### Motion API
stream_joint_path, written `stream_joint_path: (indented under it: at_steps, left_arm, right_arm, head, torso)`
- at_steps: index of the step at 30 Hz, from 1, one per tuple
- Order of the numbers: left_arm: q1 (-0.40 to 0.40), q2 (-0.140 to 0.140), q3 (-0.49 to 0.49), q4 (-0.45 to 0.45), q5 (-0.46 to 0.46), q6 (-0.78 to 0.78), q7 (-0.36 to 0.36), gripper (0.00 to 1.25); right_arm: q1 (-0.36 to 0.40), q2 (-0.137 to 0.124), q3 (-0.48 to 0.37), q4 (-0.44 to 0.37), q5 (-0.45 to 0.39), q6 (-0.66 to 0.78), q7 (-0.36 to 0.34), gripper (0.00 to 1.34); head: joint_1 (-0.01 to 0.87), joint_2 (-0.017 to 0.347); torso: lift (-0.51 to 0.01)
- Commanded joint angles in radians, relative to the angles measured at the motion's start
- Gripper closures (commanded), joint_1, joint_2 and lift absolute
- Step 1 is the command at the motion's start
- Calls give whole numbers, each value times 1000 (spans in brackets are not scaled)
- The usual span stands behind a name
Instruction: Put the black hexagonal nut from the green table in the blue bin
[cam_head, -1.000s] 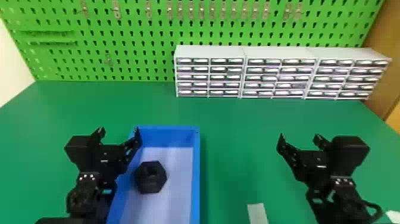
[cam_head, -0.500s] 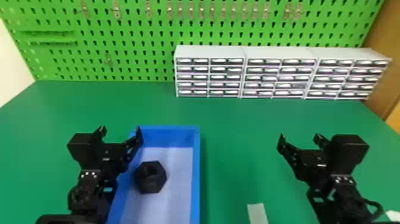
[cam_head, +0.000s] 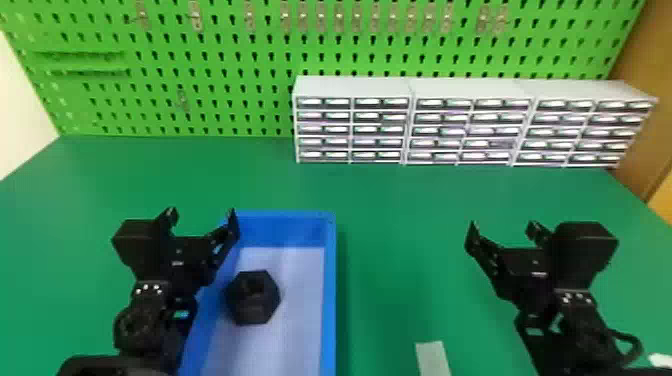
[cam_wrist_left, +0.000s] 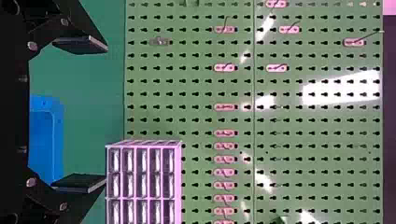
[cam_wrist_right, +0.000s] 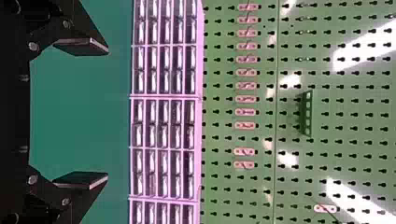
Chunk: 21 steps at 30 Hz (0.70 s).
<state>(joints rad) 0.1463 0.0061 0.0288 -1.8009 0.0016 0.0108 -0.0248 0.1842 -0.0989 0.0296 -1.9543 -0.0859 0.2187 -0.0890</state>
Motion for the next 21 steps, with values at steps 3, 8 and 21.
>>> stream_joint_path:
  at_steps: [3, 8, 21]
  left_arm:
    - [-2, 0, 2, 0, -2, 0, 0, 282]
    - [-4, 0, 2, 0, -2, 0, -1, 282]
    - [-7, 0, -1, 0, -5, 0, -1, 282]
  right_arm:
    - [-2, 1, -2, 0, 0, 2, 0, 328]
    - [-5, 1, 0, 0, 0, 4, 0, 328]
    - [-6, -1, -3, 0, 0, 5, 0, 328]
  head:
    - [657, 57]
    - [657, 57]
    - [657, 57]
  torso:
    - [-95]
    - [-95]
    - [-95]
